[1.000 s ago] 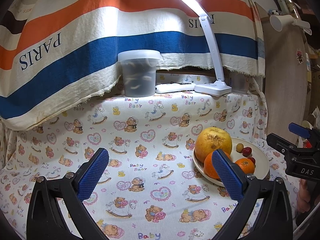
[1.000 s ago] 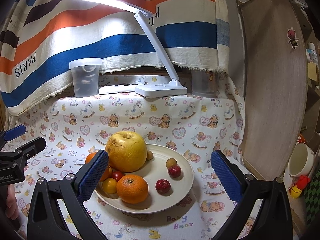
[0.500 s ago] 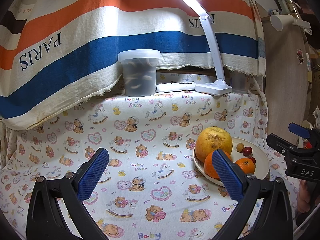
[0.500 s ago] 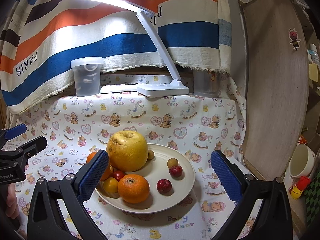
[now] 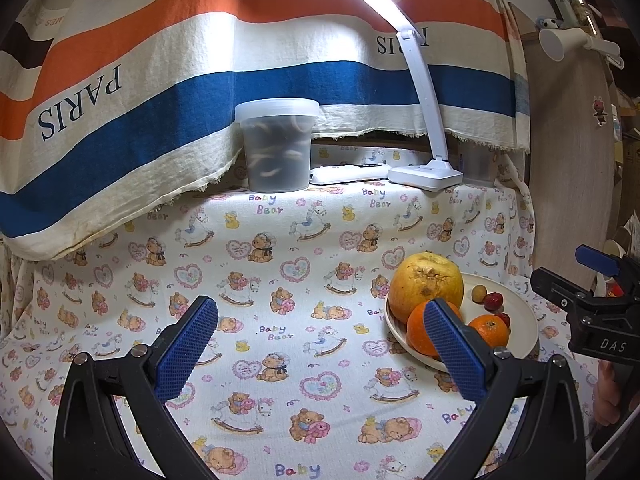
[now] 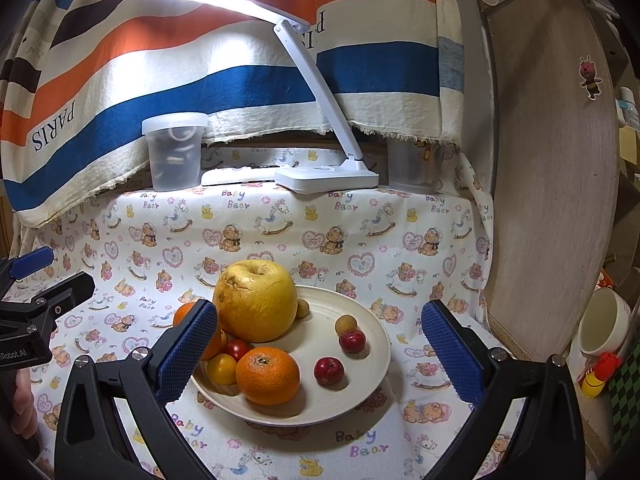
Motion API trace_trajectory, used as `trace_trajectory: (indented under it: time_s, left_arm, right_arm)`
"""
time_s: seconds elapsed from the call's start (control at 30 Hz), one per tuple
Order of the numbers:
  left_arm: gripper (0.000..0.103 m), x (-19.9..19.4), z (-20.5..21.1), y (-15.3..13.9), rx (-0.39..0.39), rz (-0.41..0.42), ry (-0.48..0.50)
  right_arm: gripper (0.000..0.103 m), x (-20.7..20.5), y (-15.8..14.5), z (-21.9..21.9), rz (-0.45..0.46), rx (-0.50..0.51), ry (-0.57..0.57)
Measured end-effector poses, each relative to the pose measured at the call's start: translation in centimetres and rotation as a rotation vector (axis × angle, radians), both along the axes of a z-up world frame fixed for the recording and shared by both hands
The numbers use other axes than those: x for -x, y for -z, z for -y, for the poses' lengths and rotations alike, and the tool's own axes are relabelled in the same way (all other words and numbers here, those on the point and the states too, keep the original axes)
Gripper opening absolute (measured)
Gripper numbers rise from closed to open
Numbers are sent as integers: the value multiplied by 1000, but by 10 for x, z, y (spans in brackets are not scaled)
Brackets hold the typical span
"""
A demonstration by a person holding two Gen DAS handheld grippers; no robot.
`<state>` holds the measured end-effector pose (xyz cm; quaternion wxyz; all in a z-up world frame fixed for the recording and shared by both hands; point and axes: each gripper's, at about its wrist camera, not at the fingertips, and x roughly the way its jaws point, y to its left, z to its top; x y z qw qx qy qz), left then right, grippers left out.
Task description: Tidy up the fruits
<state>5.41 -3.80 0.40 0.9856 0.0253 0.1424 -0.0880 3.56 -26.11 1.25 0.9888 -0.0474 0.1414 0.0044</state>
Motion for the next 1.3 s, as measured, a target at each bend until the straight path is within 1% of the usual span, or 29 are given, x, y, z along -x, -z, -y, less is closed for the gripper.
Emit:
trace_trajectory:
  time_s: [1.17, 1.3]
  left_arm:
    - [102, -1, 0, 0, -1, -1, 3]
    - [102, -1, 0, 0, -1, -2, 3]
  right_arm:
    - [103, 0, 0, 0, -6, -1, 0]
    - [103, 2, 0, -2, 6, 5, -2]
